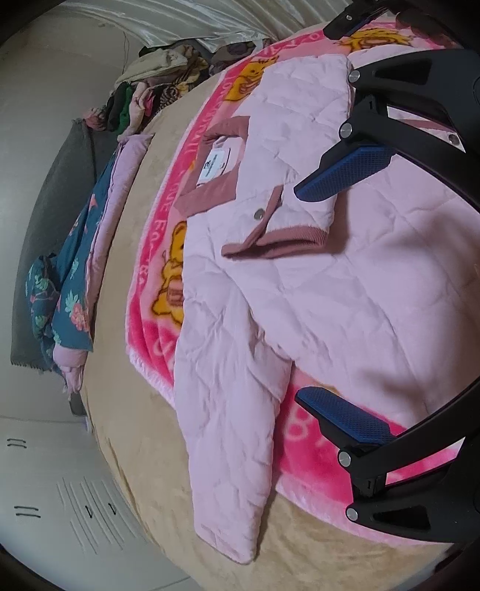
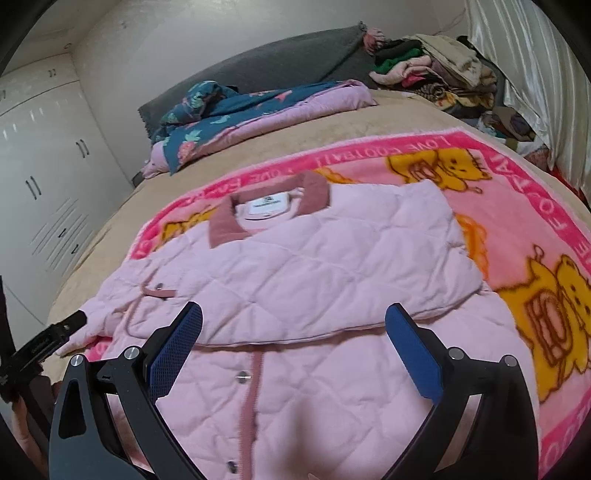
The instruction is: Fold large clothes
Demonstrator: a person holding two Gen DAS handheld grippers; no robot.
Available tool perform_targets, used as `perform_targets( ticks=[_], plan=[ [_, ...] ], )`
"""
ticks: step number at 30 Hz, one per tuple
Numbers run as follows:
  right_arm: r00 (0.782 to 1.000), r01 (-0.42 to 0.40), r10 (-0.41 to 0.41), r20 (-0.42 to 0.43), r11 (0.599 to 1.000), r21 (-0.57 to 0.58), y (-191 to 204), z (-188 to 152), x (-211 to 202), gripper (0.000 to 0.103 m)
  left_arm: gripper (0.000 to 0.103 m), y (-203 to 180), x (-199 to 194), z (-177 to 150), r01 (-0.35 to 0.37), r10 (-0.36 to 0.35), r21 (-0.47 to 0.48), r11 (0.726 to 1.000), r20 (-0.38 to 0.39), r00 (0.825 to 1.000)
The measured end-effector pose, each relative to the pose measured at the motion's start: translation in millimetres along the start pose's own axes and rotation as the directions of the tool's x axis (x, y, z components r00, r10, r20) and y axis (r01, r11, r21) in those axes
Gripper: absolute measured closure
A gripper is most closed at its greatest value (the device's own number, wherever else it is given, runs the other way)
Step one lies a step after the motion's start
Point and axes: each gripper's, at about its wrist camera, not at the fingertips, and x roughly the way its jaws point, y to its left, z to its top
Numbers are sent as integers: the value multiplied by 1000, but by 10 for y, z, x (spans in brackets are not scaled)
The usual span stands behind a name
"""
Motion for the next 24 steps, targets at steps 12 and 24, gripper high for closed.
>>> perform_targets(
  ticks=[12,24],
  plan=[
    [991,-133,132,-23,988,-79,681,2,-17,4,9,374,-159,39,-43,43,-34,999,2,999],
    [983,-184,176,-56,966,-184,1271,-44,175,4,9,1008,-189,103,-94,95,-89,992,5,995]
  ],
)
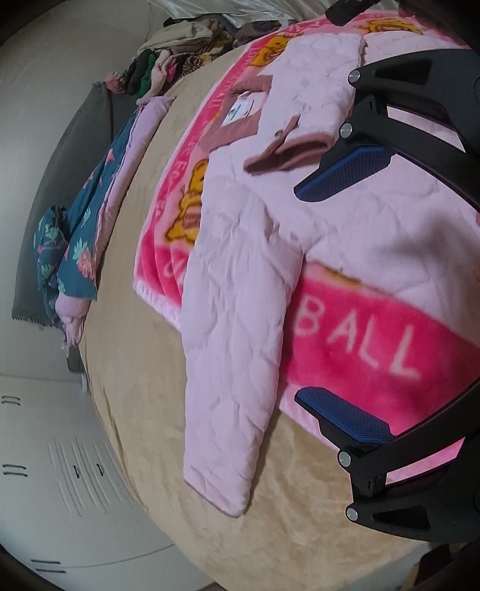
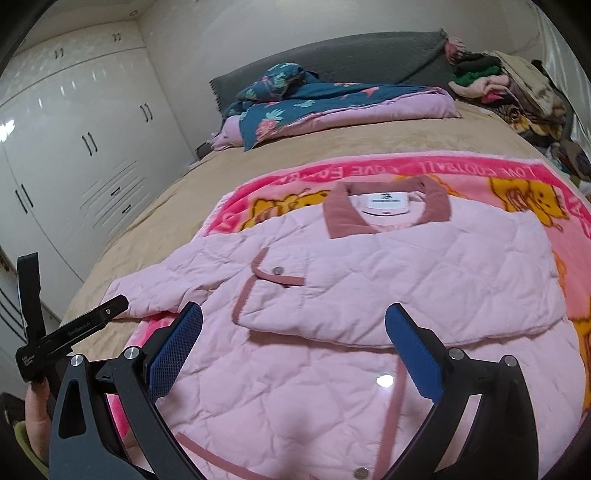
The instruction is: Fold large clothes
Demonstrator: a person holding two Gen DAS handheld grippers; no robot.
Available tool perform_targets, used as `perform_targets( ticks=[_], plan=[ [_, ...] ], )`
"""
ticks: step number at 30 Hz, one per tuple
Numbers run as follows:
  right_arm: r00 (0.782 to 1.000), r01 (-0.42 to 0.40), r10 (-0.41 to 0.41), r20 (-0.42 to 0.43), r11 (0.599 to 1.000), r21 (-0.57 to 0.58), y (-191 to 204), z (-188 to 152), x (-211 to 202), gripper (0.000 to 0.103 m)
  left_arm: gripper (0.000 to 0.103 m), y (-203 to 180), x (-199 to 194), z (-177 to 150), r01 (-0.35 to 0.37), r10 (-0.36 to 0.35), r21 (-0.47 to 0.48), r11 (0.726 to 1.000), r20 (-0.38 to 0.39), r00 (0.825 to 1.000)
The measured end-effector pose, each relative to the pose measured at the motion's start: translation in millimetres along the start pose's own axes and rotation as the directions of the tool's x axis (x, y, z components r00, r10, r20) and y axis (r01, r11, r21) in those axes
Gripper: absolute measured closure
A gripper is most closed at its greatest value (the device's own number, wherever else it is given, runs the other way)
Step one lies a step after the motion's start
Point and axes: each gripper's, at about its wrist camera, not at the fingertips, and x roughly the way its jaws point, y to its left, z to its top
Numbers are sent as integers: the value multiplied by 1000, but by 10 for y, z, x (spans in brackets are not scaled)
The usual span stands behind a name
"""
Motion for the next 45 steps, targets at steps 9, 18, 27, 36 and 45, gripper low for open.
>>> perform_targets(
  ticks=[9,18,27,36,45],
  plan=[
    [999,-26,23,-30,995,-95,485,27,290,4,9,461,237,66,-49,48,-55,997,-15,999],
    [996,-57,44,-76,981,-183,1013,-12,684,4,9,920,672,27,-149,142,-107,983,-73,987],
    [988,-90,55,-143,965,-248,1472,-121,1158,4,9,1379,738,57,-145,133,-222,964,-68,989],
    [981,-96,38,-189,946,-308,1773,-187,1544,4,9,1720,850,131,-174,163,-282,943,-62,985],
    [979,-97,34,-201,945,-312,1799,-256,1625,4,9,2149,1209,129,-129,97,-450,884,-94,991]
  ],
)
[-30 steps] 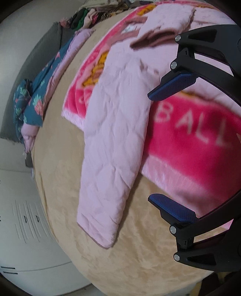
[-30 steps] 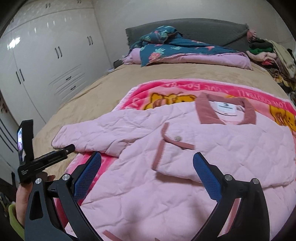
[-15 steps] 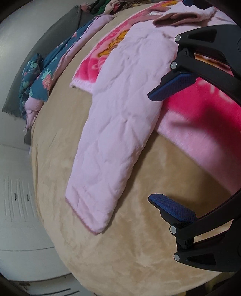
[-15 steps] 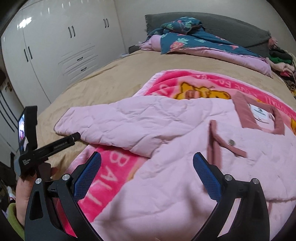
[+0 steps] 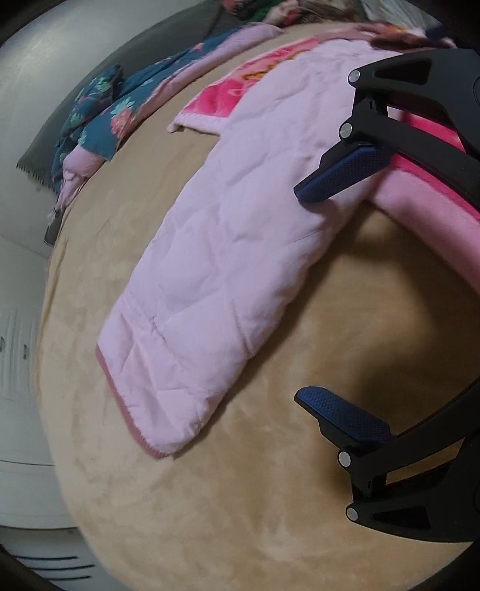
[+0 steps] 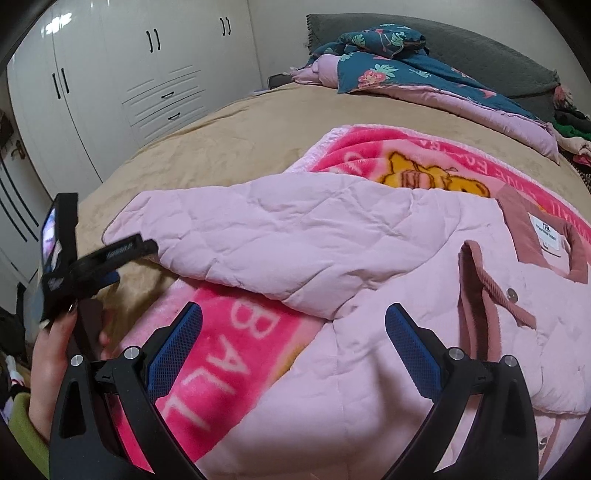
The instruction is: Fold large clothes
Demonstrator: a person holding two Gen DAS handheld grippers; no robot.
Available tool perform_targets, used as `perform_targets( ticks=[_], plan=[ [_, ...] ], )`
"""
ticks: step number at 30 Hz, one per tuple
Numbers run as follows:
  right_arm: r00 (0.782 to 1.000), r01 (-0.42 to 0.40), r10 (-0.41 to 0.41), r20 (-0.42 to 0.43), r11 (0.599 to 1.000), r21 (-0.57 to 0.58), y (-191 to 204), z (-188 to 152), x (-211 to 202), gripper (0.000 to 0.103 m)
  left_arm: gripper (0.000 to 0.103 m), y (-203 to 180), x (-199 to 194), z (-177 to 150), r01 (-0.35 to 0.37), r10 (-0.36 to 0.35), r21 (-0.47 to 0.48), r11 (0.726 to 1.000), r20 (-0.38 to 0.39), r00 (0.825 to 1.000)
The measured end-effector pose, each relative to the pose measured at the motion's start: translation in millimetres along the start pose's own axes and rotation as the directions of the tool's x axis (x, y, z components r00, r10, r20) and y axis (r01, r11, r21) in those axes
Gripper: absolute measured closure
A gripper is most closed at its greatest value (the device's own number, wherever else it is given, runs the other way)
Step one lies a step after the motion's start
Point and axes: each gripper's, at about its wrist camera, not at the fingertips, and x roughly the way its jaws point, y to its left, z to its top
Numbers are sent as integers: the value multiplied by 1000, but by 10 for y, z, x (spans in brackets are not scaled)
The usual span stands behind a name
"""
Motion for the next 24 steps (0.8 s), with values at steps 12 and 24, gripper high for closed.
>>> perform_targets(
  ticks=[12,24],
  plan=[
    [998,36,-37,52,999,31,-243,-33,-156,4,9,121,259,268,63,-64,-113,992,1,998],
    [983,121,-117,140,992,-21,-311,-121,-507,4,73,-34,271,354,134,-133,-23,991,60,989]
  ],
)
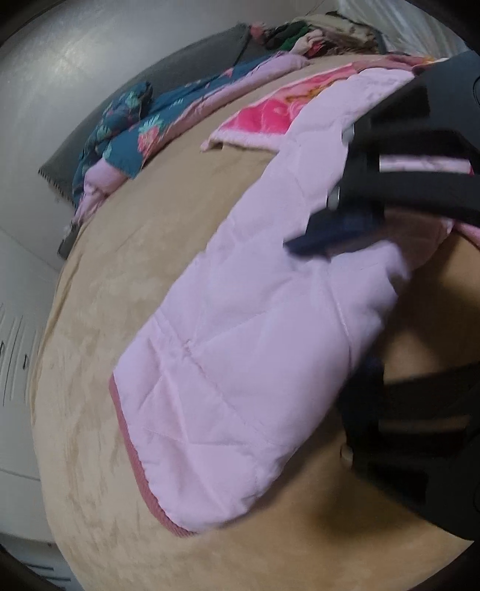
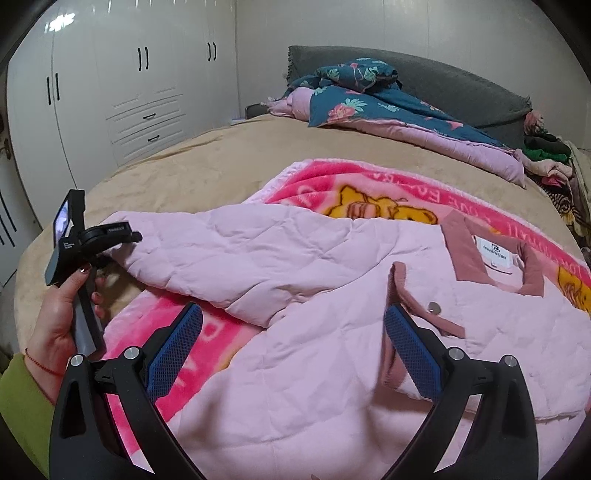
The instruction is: Fold large clothes
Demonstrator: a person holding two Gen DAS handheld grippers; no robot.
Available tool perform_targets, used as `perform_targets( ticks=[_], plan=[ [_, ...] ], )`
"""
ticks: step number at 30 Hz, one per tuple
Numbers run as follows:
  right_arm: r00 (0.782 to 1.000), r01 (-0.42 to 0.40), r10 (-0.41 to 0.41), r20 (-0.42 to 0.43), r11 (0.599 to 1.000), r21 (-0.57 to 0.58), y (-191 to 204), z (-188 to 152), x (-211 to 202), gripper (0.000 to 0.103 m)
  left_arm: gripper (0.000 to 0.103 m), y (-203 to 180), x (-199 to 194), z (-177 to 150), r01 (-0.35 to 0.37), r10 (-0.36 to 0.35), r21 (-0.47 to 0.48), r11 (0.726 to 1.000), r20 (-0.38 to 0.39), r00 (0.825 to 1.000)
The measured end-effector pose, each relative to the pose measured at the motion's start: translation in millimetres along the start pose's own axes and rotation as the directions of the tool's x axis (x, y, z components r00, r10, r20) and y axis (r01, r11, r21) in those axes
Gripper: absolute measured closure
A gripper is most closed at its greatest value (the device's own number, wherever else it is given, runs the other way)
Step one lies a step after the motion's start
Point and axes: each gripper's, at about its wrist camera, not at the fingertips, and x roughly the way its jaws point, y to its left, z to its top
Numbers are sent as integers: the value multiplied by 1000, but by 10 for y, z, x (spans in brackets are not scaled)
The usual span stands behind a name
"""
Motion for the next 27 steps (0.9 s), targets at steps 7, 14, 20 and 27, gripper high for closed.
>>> perform_targets(
  ticks=[7,14,20,27],
  plan=[
    [1000,12,-14,24,998,56,-241,-46,-219,4,89,-319,-318,51,-5,-5,106,994,94,996],
    [998,35,-40,39,993,109,-463,-90,-376,4,89,-577,-754,103,27,-56,169,985,168,984],
    [997,54,-61,50,989,134,-601,-140,-517,4,89,-790,-1041,68,68,-113,212,975,209,971],
    [995,75,-86,52,981,179,-784,-212,-693,4,89,-1032,-1246,-33,74,-143,280,957,237,961]
  ],
)
